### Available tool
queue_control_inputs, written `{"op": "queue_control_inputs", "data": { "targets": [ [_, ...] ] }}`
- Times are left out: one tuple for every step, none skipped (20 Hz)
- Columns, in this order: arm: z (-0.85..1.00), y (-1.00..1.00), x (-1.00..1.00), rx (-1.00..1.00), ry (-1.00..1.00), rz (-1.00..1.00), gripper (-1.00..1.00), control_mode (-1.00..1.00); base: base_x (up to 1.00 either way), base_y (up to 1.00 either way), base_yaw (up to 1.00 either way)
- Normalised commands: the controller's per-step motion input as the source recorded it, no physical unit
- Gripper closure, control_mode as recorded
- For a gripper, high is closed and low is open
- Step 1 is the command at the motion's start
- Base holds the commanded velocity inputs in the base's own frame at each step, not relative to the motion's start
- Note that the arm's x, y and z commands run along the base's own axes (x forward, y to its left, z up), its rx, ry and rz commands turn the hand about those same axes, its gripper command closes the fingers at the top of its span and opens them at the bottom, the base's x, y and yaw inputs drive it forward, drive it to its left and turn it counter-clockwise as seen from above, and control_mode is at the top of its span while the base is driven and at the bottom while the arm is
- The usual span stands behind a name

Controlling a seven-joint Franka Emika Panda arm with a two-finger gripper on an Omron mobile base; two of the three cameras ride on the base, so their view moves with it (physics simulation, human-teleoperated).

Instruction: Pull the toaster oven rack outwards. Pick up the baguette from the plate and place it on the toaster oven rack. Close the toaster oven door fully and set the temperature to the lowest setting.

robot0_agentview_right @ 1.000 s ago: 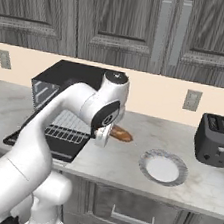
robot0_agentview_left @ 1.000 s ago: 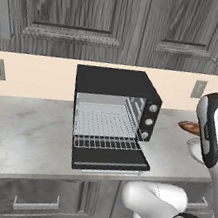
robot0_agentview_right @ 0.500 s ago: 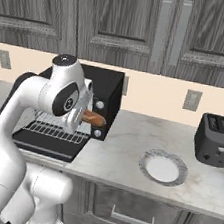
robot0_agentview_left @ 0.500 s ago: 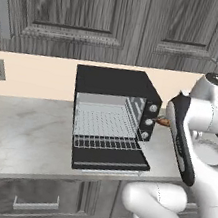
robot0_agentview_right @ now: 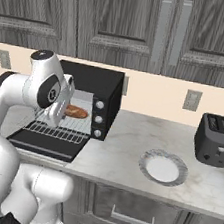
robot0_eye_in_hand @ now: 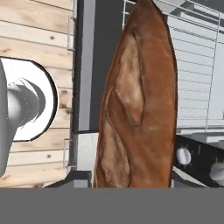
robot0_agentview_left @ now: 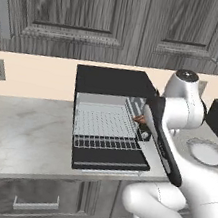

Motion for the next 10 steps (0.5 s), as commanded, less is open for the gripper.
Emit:
{"op": "queue_control_inputs", "data": {
  "targets": [
    [0.0, 0.39, 0.24, 0.0, 0.09, 0.0, 1.0, -1.0, 0.0, 0.0, 0.0],
    [0.0, 0.4, 0.29, 0.0, 0.11, 0.0, 1.0, -1.0, 0.0, 0.0, 0.0],
    [-0.04, 0.42, 0.29, 0.0, 0.13, 0.0, 1.0, -1.0, 0.0, 0.0, 0.0],
    [-0.11, 0.45, 0.26, 0.0, 0.15, 0.0, 1.0, -1.0, 0.0, 0.0, 0.0],
    [-0.16, 0.48, 0.21, 0.0, 0.13, 0.0, 1.0, -1.0, 0.0, 0.0, 0.0],
    [-0.19, 0.48, 0.19, 0.0, 0.12, 0.0, 1.0, -1.0, 0.0, 0.0, 0.0],
    [-0.26, 0.49, 0.16, 0.0, 0.14, 0.0, 1.0, -1.0, 0.0, 0.0, 0.0],
    [-0.3, 0.48, 0.16, 0.0, 0.14, 0.0, 1.0, -1.0, 0.0, 0.0, 0.0],
    [-0.34, 0.47, 0.15, 0.0, 0.12, 0.0, 1.0, -1.0, 0.0, 0.0, 0.0],
    [-0.31, 0.41, 0.14, 0.0, 0.09, 0.0, 1.0, -1.0, 0.0, 0.0, 0.0]
  ]
}}
